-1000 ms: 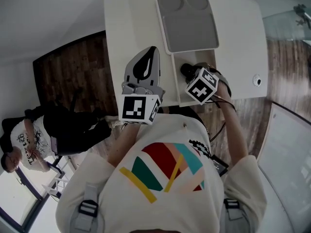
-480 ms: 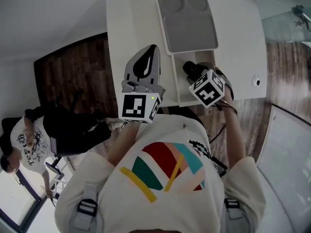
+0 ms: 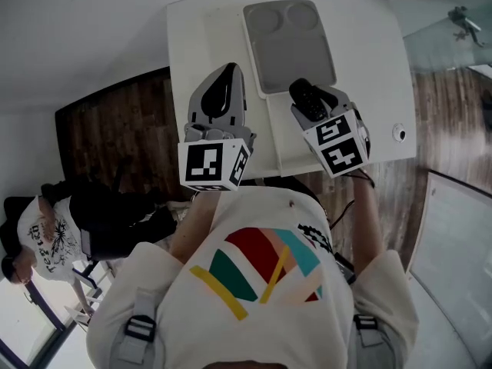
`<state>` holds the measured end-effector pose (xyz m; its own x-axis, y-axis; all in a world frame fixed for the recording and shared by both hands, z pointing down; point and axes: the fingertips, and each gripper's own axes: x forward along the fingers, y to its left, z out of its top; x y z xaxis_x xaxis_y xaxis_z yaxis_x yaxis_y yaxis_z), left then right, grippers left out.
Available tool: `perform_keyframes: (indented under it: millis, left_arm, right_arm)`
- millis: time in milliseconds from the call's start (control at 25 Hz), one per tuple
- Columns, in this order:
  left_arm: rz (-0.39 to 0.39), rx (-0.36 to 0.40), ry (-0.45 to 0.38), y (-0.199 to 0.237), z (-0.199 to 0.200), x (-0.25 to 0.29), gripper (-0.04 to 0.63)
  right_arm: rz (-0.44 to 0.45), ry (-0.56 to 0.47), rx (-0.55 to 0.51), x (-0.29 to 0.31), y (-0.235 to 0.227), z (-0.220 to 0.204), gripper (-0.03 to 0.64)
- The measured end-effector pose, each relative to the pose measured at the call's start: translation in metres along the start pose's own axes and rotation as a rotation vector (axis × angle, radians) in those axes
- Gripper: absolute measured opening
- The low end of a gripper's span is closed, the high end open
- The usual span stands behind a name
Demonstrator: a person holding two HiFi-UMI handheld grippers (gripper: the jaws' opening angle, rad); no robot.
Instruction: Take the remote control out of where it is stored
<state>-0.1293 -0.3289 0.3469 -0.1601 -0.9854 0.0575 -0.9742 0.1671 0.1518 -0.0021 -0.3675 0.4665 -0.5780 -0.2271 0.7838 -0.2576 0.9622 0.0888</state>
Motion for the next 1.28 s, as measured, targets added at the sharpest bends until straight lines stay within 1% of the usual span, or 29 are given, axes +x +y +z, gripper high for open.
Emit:
perform_keyframes:
  millis: [160, 240, 320, 480, 600, 720, 800, 960, 1120, 1280]
  left_arm:
    - [0.025, 0.029, -0.018, 0.005, 0.018, 0.004, 0.006]
    - [0.036, 0.054, -0.033, 0.006, 0.027, 0.005, 0.006]
    - [0.038, 0.075, -0.059, 0.006, 0.038, 0.005, 0.006]
    - [0.022, 0.093, -0.097, 0.0, 0.054, 0.006, 0.006]
    - [0.007, 0.103, -0.123, -0.007, 0.065, 0.008, 0.006]
    - [0.0, 0.11, -0.154, -0.012, 0.078, 0.007, 0.006]
    - [-0.002, 0.112, -0.18, -0.012, 0.089, 0.005, 0.006]
    - [-0.007, 0.114, -0.221, -0.016, 0.11, 0.002, 0.006]
    - [-0.013, 0.118, -0.238, -0.023, 0.122, -0.004, 0.006]
    - [-0.008, 0.127, -0.244, -0.02, 0.127, -0.007, 0.006]
  right_arm:
    - [-0.032, -0.146, 0.016, -0.014, -0.002, 0.037, 0.245]
    - [-0.077, -0.224, 0.04, -0.022, -0.007, 0.054, 0.245]
    - [-0.12, -0.301, 0.089, -0.031, -0.014, 0.07, 0.244]
    - [-0.178, -0.469, 0.192, -0.057, -0.027, 0.1, 0.244]
    - [-0.217, -0.581, 0.239, -0.08, -0.035, 0.116, 0.245]
    - [-0.247, -0.667, 0.273, -0.103, -0.043, 0.127, 0.245]
    - [-0.265, -0.716, 0.268, -0.118, -0.045, 0.133, 0.244]
    - [-0.271, -0.825, 0.218, -0.151, -0.041, 0.148, 0.245]
    - [-0.32, -0.948, 0.191, -0.186, -0.036, 0.153, 0.245]
    - [-0.33, -0.985, 0.201, -0.196, -0.034, 0.155, 0.245]
